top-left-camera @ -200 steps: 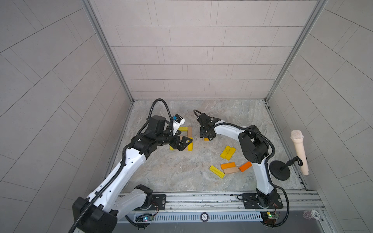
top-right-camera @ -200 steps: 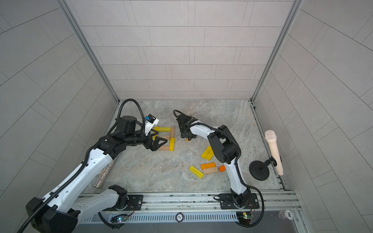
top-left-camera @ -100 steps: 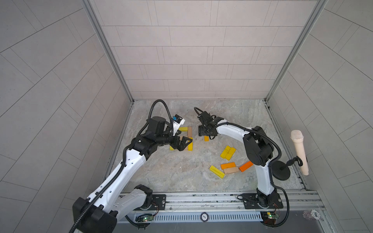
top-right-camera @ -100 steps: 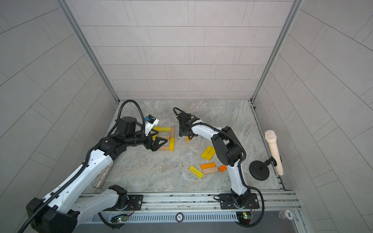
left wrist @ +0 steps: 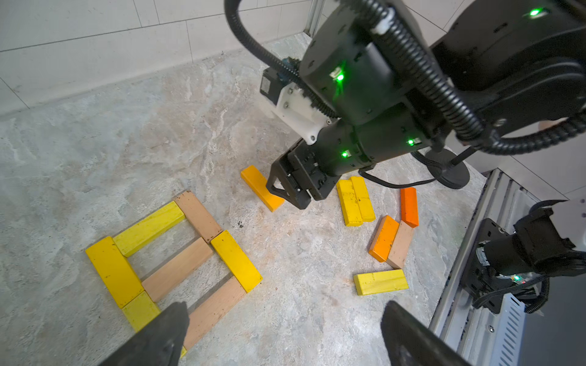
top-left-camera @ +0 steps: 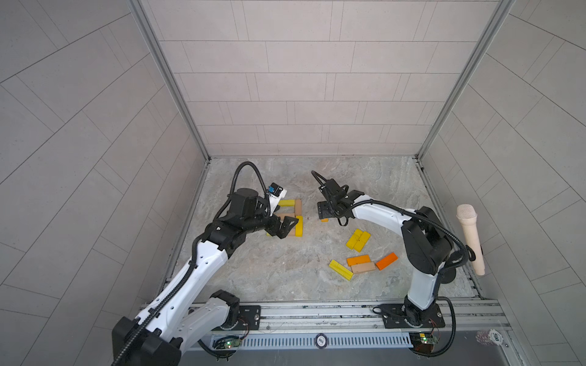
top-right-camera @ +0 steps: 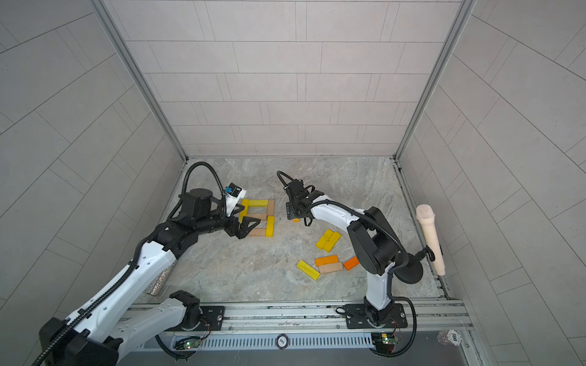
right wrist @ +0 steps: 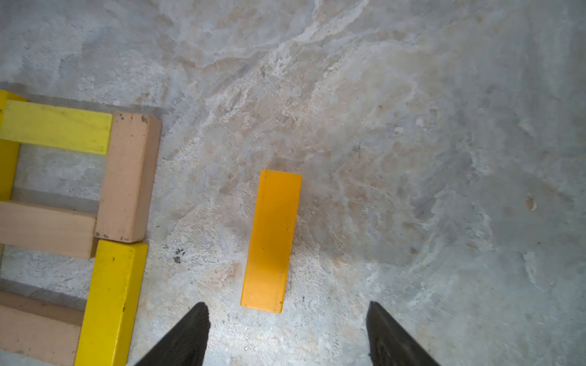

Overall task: Assemble the number 8 with building blocks
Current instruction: Pick up the building block from the center of the board.

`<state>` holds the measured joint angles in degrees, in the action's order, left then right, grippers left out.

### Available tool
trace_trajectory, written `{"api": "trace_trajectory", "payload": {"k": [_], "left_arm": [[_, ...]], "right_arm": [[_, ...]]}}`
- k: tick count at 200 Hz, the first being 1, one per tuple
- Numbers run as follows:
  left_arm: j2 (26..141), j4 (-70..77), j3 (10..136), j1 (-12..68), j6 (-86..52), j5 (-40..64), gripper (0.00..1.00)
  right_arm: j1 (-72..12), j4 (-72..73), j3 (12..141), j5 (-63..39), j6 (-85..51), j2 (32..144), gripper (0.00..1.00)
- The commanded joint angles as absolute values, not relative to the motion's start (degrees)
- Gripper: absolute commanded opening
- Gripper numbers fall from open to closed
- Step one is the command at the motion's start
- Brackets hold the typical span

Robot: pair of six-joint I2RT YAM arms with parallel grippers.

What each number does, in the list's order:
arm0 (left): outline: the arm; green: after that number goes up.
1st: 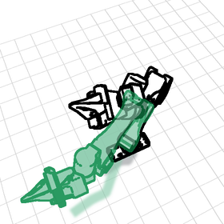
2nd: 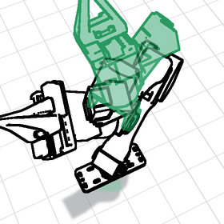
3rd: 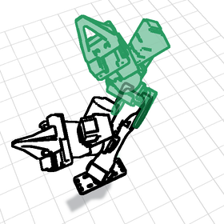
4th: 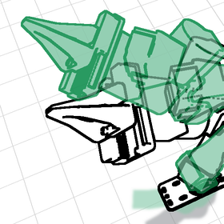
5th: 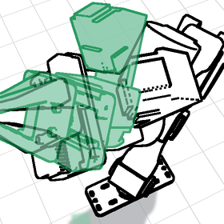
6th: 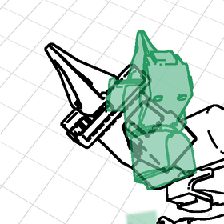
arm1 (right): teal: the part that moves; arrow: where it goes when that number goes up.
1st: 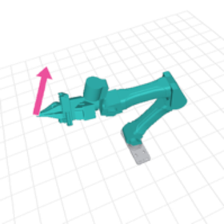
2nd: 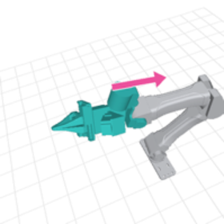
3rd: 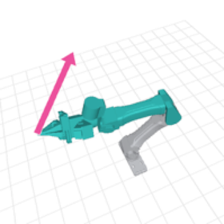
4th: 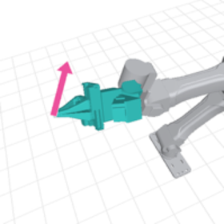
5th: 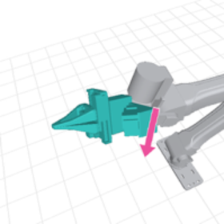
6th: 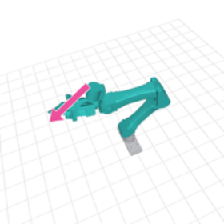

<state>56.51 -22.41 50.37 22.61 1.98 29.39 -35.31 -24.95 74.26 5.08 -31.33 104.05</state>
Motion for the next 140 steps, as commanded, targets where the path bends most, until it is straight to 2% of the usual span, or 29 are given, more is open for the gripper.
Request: {"api": "trace_trajectory", "payload": {"k": [1, 58, 116, 140], "left_arm": [[55.4, -19.6, 49.9, 22.3, 2.8, 28.2, 1.0], [56.8, -19.4, 52.3, 22.3, 1.0, 33.5, 1.0], [54.6, -18.4, 51.4, 22.4, 0.1, 33.0, 1.0], [54.3, -18.4, 51.2, 22.4, -0.3, 33.7, 1.0]], "right_arm": [[-35.6, -23.7, 70.6, 7.0, -30.3, 99.2, 0.79], [-35.3, -21.3, 56.3, 11.7, -32.0, 87.6, 0.8], [-32.4, -22.2, 48.5, 9.5, -33.5, 79.5, 0.79], [-31.7, -22.3, 45.5, 8.3, -34.4, 78.0, 0.71]]}}
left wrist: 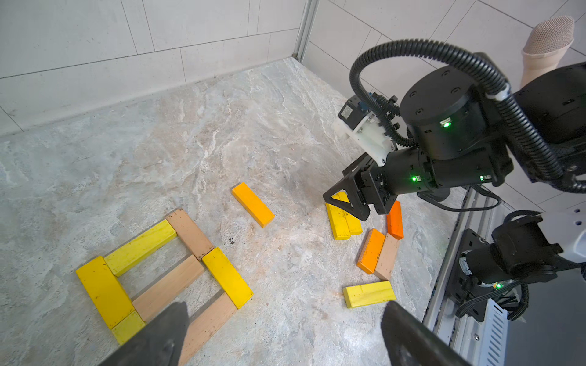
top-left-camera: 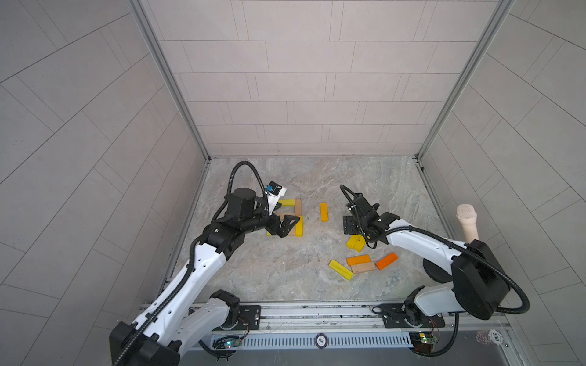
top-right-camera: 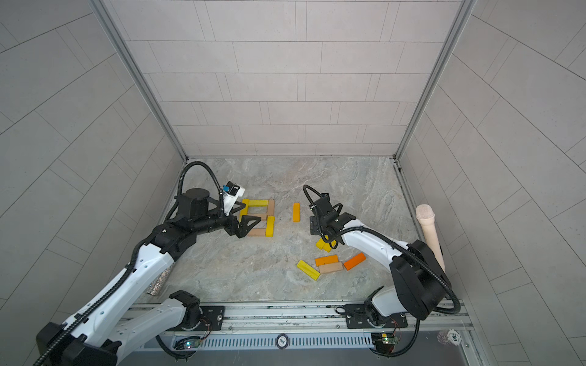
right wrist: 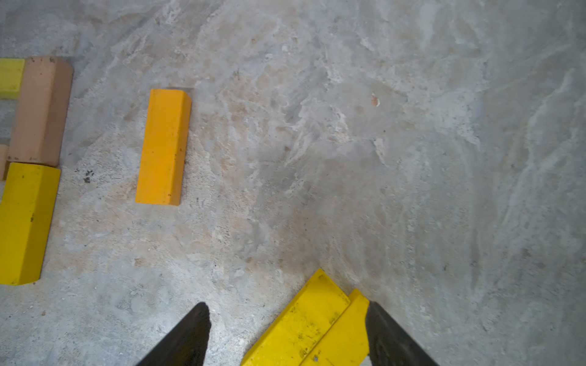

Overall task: Assemble the number 8 with building blocks
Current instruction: Pick up the building block from the center of the board.

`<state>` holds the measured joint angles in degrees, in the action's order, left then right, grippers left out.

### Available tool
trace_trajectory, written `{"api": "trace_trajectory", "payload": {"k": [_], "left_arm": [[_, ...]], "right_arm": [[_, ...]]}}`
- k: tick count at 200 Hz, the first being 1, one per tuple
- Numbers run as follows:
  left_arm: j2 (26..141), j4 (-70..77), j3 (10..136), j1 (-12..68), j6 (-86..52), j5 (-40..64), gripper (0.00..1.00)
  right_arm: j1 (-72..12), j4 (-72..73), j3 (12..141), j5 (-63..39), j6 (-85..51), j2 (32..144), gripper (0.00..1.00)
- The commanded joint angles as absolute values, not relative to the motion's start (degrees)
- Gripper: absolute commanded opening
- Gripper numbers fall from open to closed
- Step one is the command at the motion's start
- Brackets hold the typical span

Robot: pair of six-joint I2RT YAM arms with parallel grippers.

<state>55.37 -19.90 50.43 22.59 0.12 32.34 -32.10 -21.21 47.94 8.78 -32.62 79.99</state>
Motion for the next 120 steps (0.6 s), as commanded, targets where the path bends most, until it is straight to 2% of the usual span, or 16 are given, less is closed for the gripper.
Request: {"api": "trace_trajectory", "payload": {"k": [1, 37, 120], "left_arm": [[54.2, -18.4, 51.2, 22.3, -0.4, 33.7, 1.0], [53.5, -18.1, 50.8, 22.4, -0.6, 33.0, 1.0], [53.2, -18.8, 51.1, 22.4, -0.4, 33.5, 1.0]], "right_arm": [[-31.7, -22.2, 45.3, 8.2, -34.4, 77.9, 0.71], [-30.7, -21.7, 41.7, 6.9, -36.4, 74.9, 0.56], [-29.6, -23.5, 37.7, 3.2, -37.3, 73.3, 0.55]]}}
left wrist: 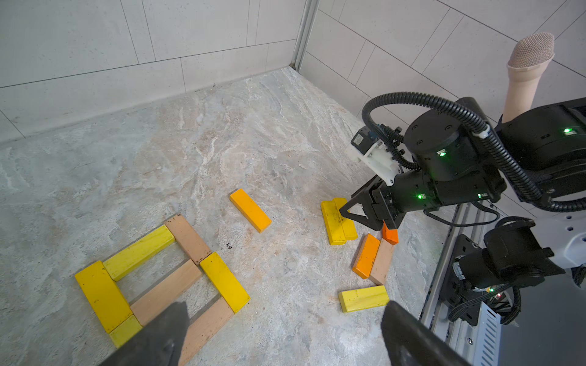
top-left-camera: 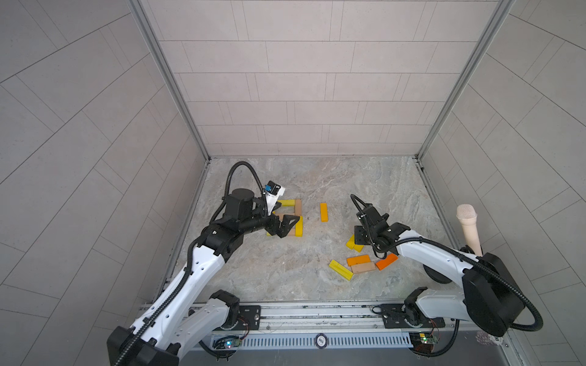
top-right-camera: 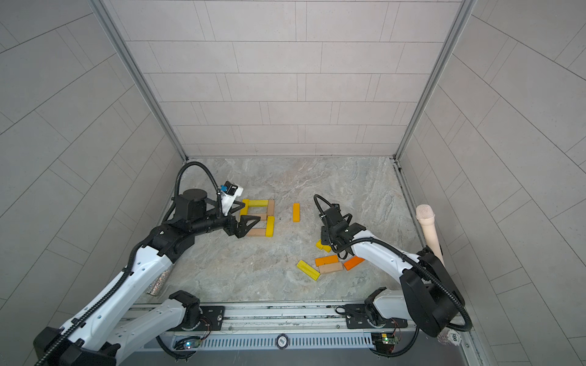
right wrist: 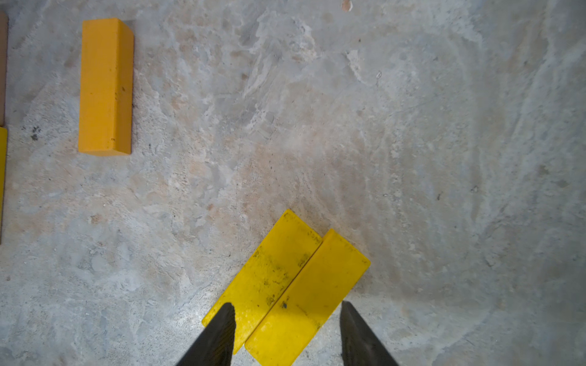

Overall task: Assemble the number 8 with building blocks
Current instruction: Pick up the building block from the center of the board.

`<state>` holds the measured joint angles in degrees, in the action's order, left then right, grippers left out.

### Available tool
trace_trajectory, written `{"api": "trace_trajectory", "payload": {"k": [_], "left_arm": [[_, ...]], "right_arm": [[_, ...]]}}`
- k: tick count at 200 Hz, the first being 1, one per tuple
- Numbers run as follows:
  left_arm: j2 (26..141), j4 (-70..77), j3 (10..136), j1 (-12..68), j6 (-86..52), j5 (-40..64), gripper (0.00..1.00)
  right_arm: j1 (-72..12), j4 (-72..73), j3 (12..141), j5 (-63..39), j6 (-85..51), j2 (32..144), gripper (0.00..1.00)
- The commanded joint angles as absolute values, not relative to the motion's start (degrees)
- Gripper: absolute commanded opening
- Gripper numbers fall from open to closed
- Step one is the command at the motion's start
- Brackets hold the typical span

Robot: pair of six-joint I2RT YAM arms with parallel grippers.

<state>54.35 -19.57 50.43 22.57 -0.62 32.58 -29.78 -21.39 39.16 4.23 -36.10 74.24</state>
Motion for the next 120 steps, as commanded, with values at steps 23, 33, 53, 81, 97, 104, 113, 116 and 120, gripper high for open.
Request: {"api": "trace_trajectory", "payload": {"k": [23, 33, 53, 81, 97, 104, 113, 116, 120], "left_arm": [[52.5, -18.7, 50.9, 22.4, -0.5, 33.8, 1.0], [52.4, -18.7, 50.7, 22.4, -0.5, 34.0, 1.0], [52.7, -18.7, 50.8, 22.4, -0.6, 34.3, 1.0], [52.9, -18.7, 50.7, 22.4, -0.8, 34.5, 1.0], [52.8, -18.7, 50.7, 22.4, -0.8, 34.5, 1.0], [52.8, -18.7, 50.8, 22.4, -0.7, 34.4, 1.0], [52.9, -18.7, 50.7, 22.4, -0.8, 34.5, 1.0], [52.8, -18.7, 50.7, 22.4, -0.7, 34.4, 1.0], [52.9, -18.7, 50.7, 22.4, -0.8, 34.4, 1.0]], "right_arm": [[-29.6, -22.8, 36.2, 2.3, -37.9, 73.4, 0.54], [-29.6, -22.2, 35.8, 2.0, -38.2, 73.5, 0.53], [-29.7, -21.7, 35.9, 1.4, -38.8, 73.9, 0.53], [-29.7, -21.7, 36.4, 1.1, -38.8, 74.8, 0.52], [-29.6, -22.0, 36.7, 1.1, -38.7, 75.2, 0.52], [-29.6, -22.3, 36.8, 1.3, -38.8, 75.5, 0.52], [-29.7, -22.5, 36.8, 1.5, -38.9, 75.6, 0.52], [-29.7, -22.4, 36.7, 1.5, -39.0, 75.6, 0.52], [-29.6, -22.3, 36.6, 1.5, -39.2, 75.6, 0.52]]}}
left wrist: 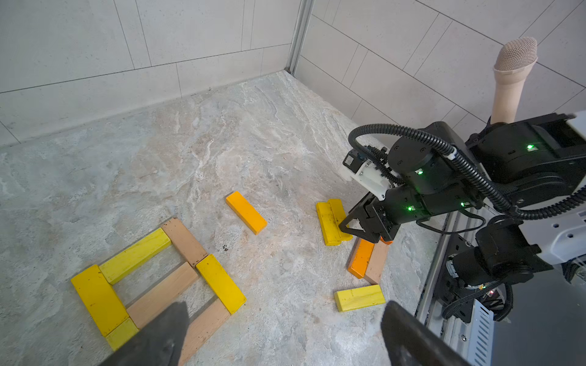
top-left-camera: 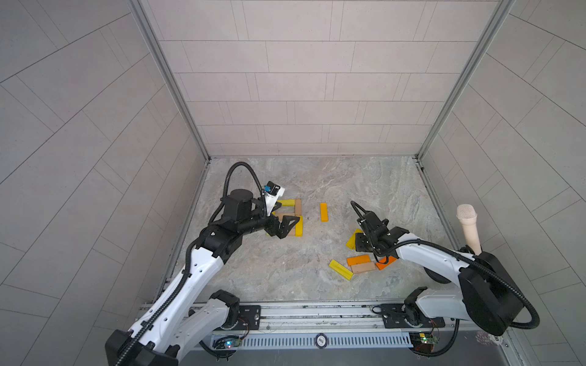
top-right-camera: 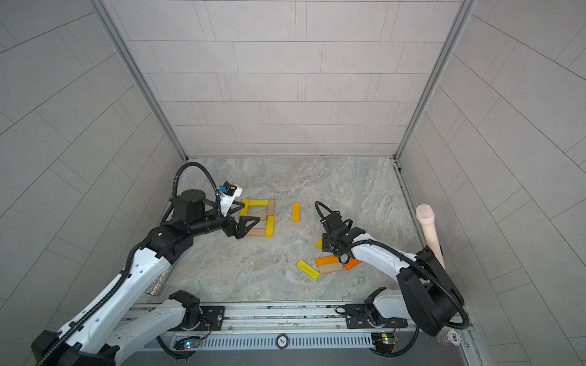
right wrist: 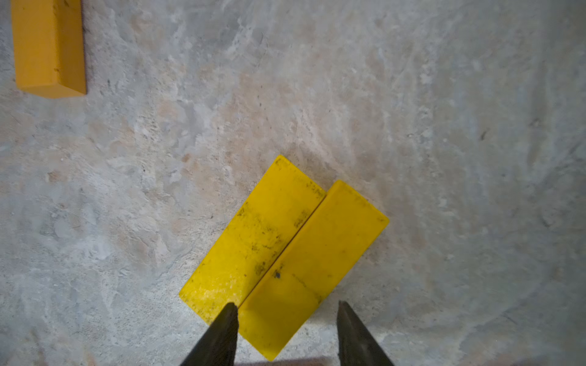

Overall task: Assemble the number 8 with building blocks
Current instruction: Pick up the building block from the center of the board.

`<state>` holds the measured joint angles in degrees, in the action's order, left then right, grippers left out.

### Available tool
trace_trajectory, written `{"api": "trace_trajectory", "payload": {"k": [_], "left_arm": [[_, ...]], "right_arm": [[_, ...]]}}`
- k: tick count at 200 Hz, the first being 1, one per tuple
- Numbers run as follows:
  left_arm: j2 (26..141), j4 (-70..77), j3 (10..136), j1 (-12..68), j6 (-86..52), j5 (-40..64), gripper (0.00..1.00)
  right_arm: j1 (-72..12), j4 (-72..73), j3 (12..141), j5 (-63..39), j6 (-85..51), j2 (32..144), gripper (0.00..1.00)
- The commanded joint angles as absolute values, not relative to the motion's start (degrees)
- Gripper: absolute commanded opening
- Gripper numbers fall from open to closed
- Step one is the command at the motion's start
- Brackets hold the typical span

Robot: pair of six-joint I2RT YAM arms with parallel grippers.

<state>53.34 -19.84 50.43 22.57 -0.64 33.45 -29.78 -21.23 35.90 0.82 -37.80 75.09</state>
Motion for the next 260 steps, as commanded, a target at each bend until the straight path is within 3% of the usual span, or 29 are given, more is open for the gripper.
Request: {"api": "trace_trajectory", "payload": {"k": [1, 260], "left_arm": [[52.8, -18.7, 50.6, 22.3, -0.7, 34.4, 1.0], [52.8, -18.7, 50.6, 22.4, -1.0, 34.9, 1.0]], "right_arm": [[-29.6, -22.3, 36.6, 1.5, -39.3, 75.6, 0.52], [-26.1, -24.8, 36.4, 4.0, -40.5, 76.7, 0.51]]}}
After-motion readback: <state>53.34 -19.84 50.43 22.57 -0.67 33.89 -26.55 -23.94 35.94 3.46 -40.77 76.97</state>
